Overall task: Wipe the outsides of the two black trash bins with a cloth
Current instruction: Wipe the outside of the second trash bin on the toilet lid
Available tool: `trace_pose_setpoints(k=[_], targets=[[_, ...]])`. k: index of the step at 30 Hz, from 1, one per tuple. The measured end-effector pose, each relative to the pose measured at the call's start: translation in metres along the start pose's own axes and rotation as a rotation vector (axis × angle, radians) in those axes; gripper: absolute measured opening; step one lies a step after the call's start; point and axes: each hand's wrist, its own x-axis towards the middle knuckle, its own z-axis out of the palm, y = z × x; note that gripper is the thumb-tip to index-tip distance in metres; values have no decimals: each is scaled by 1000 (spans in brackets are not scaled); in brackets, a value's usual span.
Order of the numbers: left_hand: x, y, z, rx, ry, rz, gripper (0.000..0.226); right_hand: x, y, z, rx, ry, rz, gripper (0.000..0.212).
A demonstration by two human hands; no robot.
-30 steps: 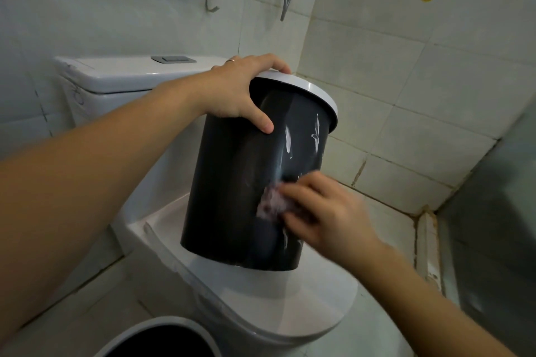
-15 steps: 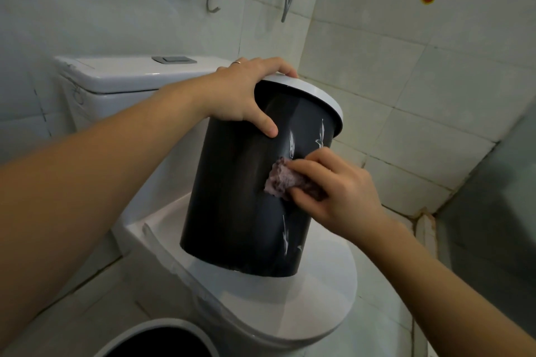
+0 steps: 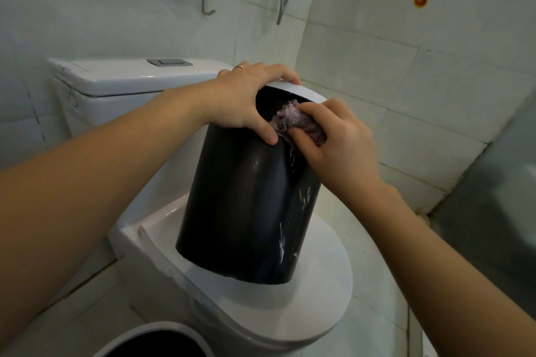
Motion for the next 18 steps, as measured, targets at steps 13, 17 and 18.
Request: trace_pose_setpoints(k=[13,17,18], targets=[[-6,0,-5,-62,-1,-29,89,-23,9,-8,6,-83,-52,36],[-5,-3,-5,-80,-4,-40,88,-39,9,-9,26,-146,-196,34],[-4,-3,-5,-80,-5,-38,87,-36,10,-10,13,-139,-194,33]])
